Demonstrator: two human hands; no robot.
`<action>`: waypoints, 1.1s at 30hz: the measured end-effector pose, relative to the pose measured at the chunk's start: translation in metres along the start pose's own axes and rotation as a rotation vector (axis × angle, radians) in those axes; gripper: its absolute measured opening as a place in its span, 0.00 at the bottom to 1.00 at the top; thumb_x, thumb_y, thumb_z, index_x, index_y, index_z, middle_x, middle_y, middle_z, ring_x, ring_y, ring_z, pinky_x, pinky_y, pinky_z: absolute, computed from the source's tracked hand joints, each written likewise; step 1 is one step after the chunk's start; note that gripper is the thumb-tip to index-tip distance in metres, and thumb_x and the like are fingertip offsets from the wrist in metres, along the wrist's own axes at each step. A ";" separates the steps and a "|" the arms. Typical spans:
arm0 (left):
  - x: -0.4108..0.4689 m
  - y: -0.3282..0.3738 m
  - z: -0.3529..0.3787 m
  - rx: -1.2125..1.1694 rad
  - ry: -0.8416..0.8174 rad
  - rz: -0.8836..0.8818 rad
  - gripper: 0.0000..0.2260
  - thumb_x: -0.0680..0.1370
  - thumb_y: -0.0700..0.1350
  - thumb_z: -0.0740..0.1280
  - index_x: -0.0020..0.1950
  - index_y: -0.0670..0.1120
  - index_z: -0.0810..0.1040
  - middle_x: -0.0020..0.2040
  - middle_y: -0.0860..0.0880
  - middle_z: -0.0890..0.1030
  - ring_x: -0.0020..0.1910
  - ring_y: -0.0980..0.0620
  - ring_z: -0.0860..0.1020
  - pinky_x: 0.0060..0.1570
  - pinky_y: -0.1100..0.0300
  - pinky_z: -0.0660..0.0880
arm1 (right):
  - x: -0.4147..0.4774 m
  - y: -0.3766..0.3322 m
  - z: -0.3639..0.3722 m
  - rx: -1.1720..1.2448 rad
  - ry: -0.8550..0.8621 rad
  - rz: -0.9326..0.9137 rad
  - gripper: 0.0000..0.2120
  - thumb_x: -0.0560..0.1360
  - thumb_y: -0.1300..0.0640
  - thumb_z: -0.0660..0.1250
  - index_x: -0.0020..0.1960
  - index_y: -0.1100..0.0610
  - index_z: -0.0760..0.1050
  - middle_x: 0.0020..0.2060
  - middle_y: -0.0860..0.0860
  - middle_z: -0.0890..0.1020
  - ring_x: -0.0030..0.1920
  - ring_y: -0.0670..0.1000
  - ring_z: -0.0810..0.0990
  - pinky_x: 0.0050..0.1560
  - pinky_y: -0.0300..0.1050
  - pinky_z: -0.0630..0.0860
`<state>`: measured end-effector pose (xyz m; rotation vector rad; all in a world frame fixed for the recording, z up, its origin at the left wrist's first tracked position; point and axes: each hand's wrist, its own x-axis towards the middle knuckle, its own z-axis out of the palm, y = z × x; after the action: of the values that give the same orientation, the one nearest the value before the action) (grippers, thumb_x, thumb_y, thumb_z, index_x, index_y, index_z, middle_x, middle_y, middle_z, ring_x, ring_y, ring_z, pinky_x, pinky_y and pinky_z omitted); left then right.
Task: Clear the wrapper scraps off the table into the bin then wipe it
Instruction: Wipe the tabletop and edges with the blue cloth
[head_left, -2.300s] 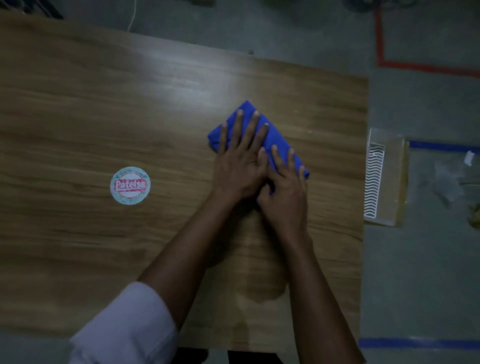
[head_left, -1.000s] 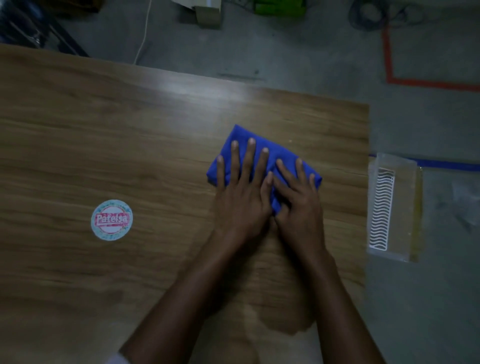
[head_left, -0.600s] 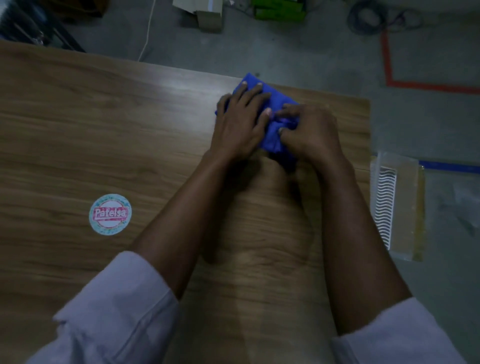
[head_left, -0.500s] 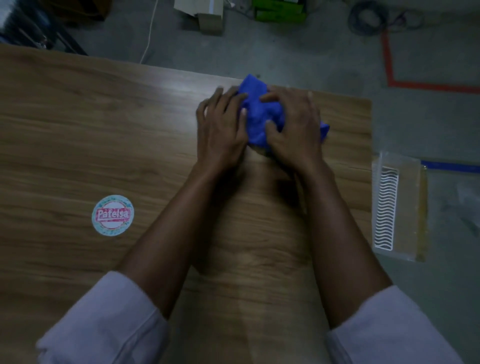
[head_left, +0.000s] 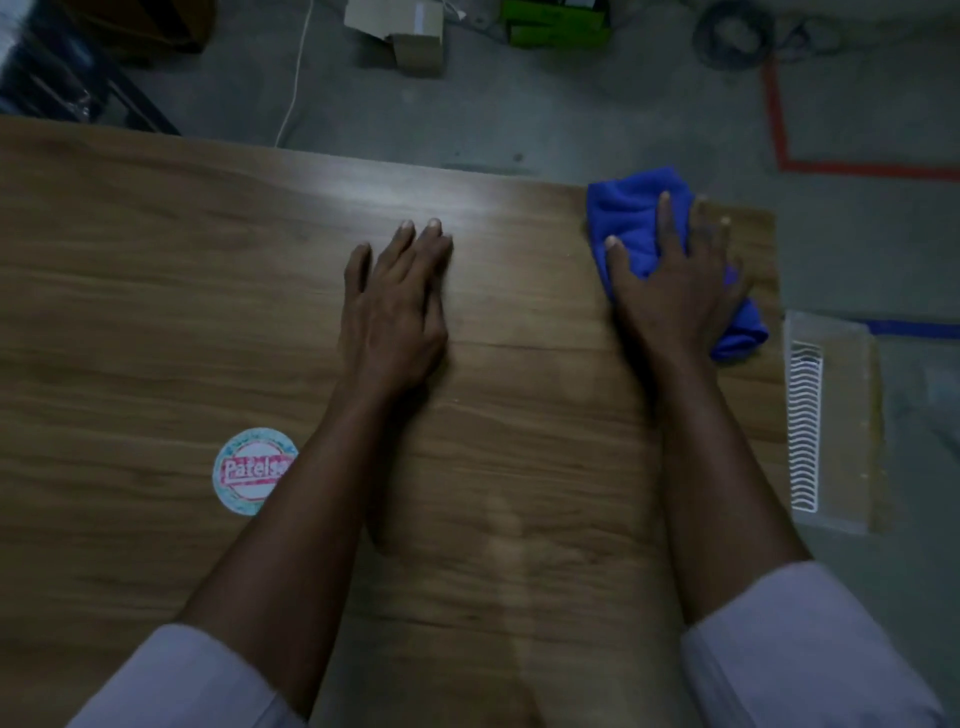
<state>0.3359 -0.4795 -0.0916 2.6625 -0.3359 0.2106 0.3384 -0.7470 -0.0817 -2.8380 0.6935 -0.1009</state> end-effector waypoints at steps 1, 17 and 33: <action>0.001 0.000 0.001 -0.013 0.012 -0.012 0.22 0.82 0.44 0.56 0.77 0.51 0.70 0.79 0.53 0.68 0.80 0.53 0.62 0.79 0.46 0.52 | 0.005 -0.011 0.005 -0.017 0.004 0.028 0.34 0.80 0.33 0.53 0.82 0.44 0.56 0.82 0.50 0.57 0.82 0.57 0.52 0.78 0.63 0.46; -0.001 0.010 -0.012 -0.219 0.080 -0.188 0.27 0.82 0.39 0.60 0.81 0.39 0.58 0.79 0.40 0.65 0.79 0.42 0.60 0.79 0.53 0.49 | -0.027 -0.029 -0.004 0.133 -0.080 -0.245 0.27 0.80 0.53 0.56 0.79 0.51 0.67 0.78 0.55 0.67 0.80 0.62 0.58 0.78 0.59 0.57; 0.000 0.005 -0.010 -0.137 0.049 -0.114 0.25 0.82 0.39 0.58 0.80 0.37 0.61 0.79 0.39 0.65 0.81 0.43 0.59 0.79 0.54 0.48 | -0.068 0.002 -0.049 0.393 -0.356 -0.698 0.36 0.67 0.69 0.67 0.73 0.50 0.75 0.76 0.52 0.71 0.78 0.55 0.64 0.78 0.51 0.60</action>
<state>0.3334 -0.4798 -0.0809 2.5279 -0.1759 0.2093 0.2719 -0.7266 -0.0351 -2.4777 -0.3640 0.1420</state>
